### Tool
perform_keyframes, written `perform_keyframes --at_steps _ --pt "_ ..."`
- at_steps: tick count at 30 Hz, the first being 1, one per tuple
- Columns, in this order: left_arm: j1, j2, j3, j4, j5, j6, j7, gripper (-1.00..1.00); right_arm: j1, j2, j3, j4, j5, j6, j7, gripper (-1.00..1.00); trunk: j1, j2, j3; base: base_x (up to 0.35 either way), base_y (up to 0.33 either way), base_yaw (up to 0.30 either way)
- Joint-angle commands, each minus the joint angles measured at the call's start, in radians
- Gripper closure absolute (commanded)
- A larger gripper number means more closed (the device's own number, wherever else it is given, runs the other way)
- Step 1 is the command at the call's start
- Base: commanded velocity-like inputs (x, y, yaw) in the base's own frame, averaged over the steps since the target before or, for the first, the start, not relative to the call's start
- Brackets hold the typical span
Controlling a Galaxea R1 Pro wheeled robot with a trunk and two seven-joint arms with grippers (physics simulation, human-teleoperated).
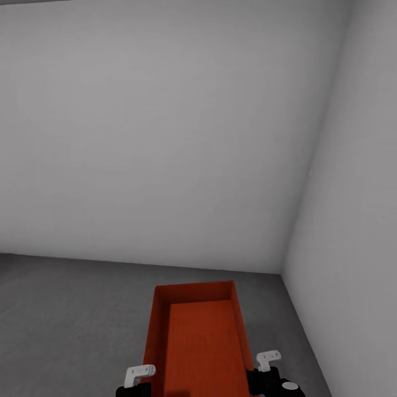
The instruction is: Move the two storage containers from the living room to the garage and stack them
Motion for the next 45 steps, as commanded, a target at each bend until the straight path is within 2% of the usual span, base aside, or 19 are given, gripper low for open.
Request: perform_keyframes --at_steps 1,11,24,45 --pt "0.0 0.023 -0.004 -0.003 -0.001 -0.006 0.035 1.0 0.0 0.001 0.001 0.001 0.005 0.006 0.014 1.0 0.001 -0.002 -0.002 0.322 0.0 -0.003" --pt "0.0 0.023 -0.004 -0.003 -0.001 -0.006 0.035 1.0 0.0 0.001 0.001 0.001 0.005 0.006 0.014 1.0 0.001 -0.002 -0.002 0.302 0.0 -0.098" --pt "0.0 0.022 -0.004 -0.003 -0.001 -0.007 0.035 1.0 0.0 0.001 0.0 0.001 0.007 0.005 0.014 1.0 0.001 -0.002 -0.002 0.027 0.0 -0.013" --pt "0.0 0.024 -0.004 -0.003 -0.001 -0.006 0.035 1.0 0.0 0.001 0.001 0.001 0.005 0.006 0.014 1.0 0.001 -0.002 -0.002 0.308 -0.111 0.0"
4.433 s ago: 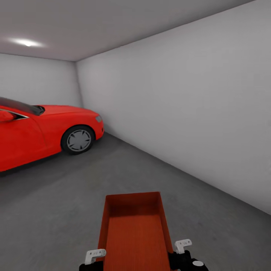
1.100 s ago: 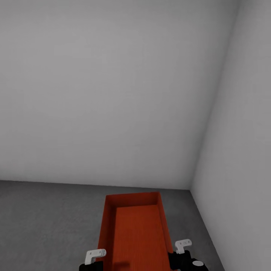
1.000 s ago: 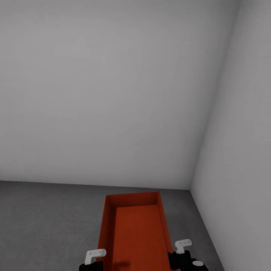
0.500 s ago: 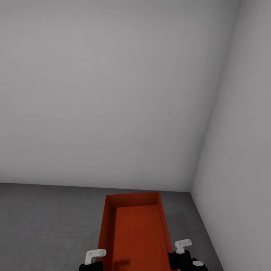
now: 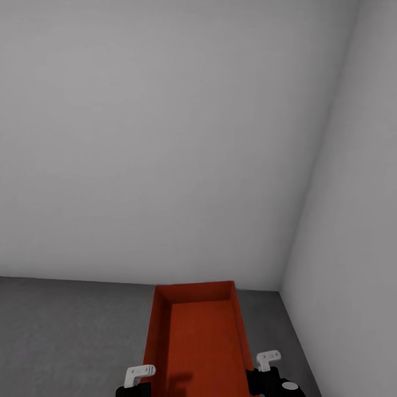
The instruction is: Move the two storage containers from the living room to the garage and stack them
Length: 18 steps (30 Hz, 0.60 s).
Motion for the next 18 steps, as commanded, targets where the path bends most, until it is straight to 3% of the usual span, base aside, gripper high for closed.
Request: perform_keyframes --at_steps 1,14,18 --pt "0.0 0.024 -0.004 -0.003 -0.001 -0.006 0.035 1.0 0.0 0.001 0.001 0.001 0.005 0.007 0.014 1.0 0.001 -0.002 -0.002 0.321 -0.099 0.0" --pt "0.0 0.025 -0.004 -0.003 -0.001 -0.006 0.035 1.0 0.0 0.001 0.001 0.002 0.006 0.005 0.014 1.0 0.001 -0.002 -0.002 0.315 -0.01 0.0" --pt "0.0 0.024 -0.004 -0.003 -0.001 -0.006 0.035 1.0 0.0 0.001 0.001 0.001 0.006 0.005 0.014 1.0 0.001 -0.002 -0.002 0.083 0.0 0.0"
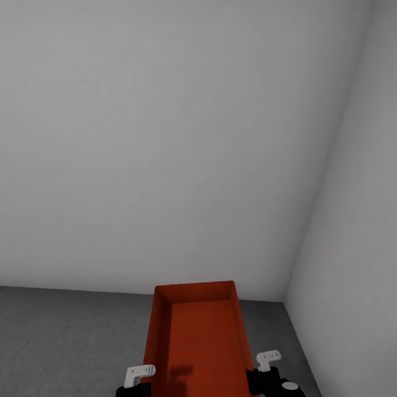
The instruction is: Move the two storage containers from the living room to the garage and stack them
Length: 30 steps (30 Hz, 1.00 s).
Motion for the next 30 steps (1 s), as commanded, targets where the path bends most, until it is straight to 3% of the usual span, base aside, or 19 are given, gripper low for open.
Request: perform_keyframes --at_steps 1,21,30 --pt "0.0 0.024 -0.004 -0.003 -0.001 -0.005 0.035 1.0 0.0 0.001 0.001 0.001 0.005 0.007 0.013 1.0 0.001 -0.002 -0.002 0.019 0.0 0.0" --pt "0.0 0.023 -0.004 -0.003 -0.002 -0.005 0.035 1.0 -0.001 0.001 0.003 0.001 0.004 0.007 0.014 1.0 0.001 -0.002 -0.002 0.002 0.0 0.0" --pt "0.0 0.024 -0.004 -0.003 -0.002 -0.005 0.035 1.0 -0.001 0.001 0.002 0.001 0.004 0.007 0.014 1.0 0.001 -0.002 -0.002 0.308 0.0 -0.009"
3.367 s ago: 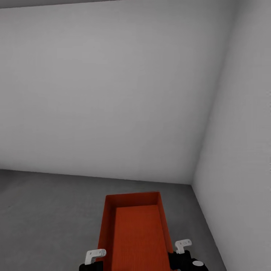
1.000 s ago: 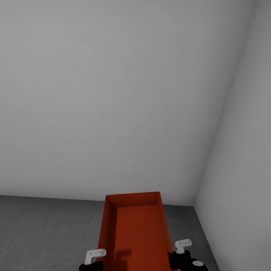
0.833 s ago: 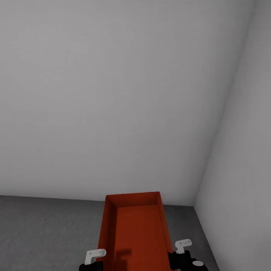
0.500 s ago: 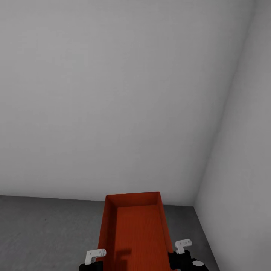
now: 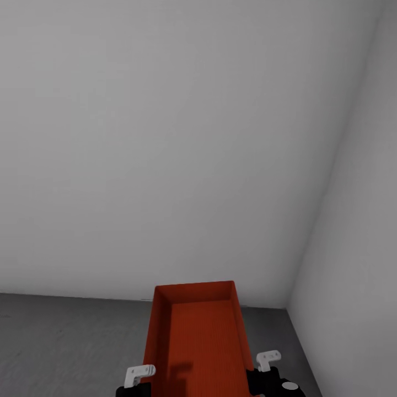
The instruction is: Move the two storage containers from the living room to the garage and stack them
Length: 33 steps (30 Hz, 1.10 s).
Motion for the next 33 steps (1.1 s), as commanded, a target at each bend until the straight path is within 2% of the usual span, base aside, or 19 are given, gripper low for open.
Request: perform_keyframes --at_steps 1,13,25,33 --pt "0.0 0.024 -0.004 -0.003 -0.001 -0.005 0.036 1.0 0.0 0.001 0.001 0.002 0.005 0.007 0.015 1.0 0.001 -0.002 -0.002 0.323 0.0 -0.097" --pt "0.0 0.024 -0.004 -0.003 0.0 -0.005 0.036 1.0 0.0 0.001 0.001 0.002 0.005 0.007 0.015 1.0 0.001 -0.002 -0.002 0.31 0.0 -0.197" --pt "0.0 0.025 -0.004 -0.003 0.0 -0.005 0.036 1.0 0.0 0.001 0.001 0.002 0.005 0.007 0.015 1.0 0.001 -0.002 -0.002 0.126 -0.019 -0.017" --pt "0.0 0.025 -0.004 -0.003 0.001 -0.006 0.036 1.0 0.0 0.001 0.0 0.002 0.005 0.006 0.014 1.0 0.001 -0.002 -0.002 0.004 -0.001 0.0"
